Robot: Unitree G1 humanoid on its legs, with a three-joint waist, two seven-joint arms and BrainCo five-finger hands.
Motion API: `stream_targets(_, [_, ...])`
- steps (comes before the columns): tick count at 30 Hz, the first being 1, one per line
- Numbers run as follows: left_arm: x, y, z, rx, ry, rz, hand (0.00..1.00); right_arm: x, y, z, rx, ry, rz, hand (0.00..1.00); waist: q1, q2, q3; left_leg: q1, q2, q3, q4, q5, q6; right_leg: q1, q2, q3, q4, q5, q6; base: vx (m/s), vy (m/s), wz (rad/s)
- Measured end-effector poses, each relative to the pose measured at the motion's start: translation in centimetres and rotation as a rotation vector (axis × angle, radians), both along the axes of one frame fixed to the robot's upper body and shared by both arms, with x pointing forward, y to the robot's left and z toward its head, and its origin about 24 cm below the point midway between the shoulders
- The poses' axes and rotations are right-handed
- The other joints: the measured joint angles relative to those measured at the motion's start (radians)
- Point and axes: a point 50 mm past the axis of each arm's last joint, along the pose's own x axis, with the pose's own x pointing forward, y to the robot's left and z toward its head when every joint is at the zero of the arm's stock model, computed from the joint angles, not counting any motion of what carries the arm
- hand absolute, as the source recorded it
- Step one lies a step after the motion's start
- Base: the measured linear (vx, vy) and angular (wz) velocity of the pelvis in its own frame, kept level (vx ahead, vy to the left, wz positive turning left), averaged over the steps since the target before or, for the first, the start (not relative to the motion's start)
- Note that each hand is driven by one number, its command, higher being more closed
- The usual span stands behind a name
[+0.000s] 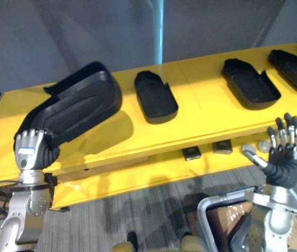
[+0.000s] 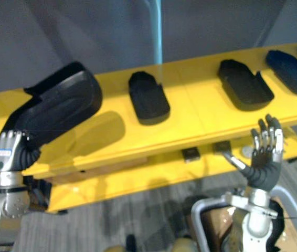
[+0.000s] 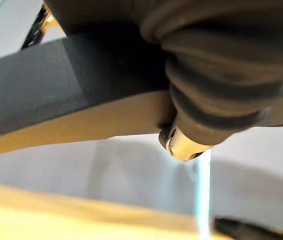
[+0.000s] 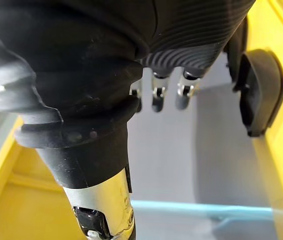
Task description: Walk over and take plastic housings, then place them on the shelf
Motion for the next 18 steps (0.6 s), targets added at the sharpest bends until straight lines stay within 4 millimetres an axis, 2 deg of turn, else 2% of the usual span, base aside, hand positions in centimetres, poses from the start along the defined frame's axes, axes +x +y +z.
stream_targets(6, [0.9, 3.3, -2.8, -0.041, 0.261, 0.115, 1.0, -0.5, -1.0, -0.1, -0.018, 0.028, -0.037, 0.0, -0.01, 0.036, 0.004, 0.0, 0.005, 0.032, -0.004, 0.003, -0.005, -0.033, 0.005, 0.027, 0.025, -0.016, 0.007, -0.01, -0.021, -0.15])
stream_targets(10, [1.1, 4.2, -3.5, -0.056, 0.341, 0.138, 1.0, -0.8, -1.2, -0.3, -0.024, 0.043, -0.039, 0.0, -0.023, 0.046, 0.003, 0.001, 0.007, 0.038, -0.002, 0.004, -0.006, -0.037, 0.008, 0.039, 0.031, -0.016, 0.007, -0.04, -0.017, -0.07])
stream_targets(14, [0.9, 4.8, -4.5, -0.073, 0.404, 0.162, 1.0, -0.8, -1.3, -0.3, -0.039, 0.052, -0.034, 0.0, -0.024, 0.054, 0.006, 0.0, 0.007, 0.063, 0.004, 0.003, -0.006, -0.057, 0.014, 0.059, 0.049, -0.016, 0.008, -0.05, -0.016, -0.14])
stream_targets(18, [1.5, 5.4, -4.5, -0.102, 0.409, 0.218, 1.0, -0.7, -1.4, -0.2, -0.065, 0.07, -0.016, 0.0, -0.026, 0.057, 0.007, -0.004, 0.005, 0.07, 0.007, 0.004, -0.006, -0.069, 0.016, 0.071, 0.064, -0.016, 0.008, -0.05, -0.013, -0.07])
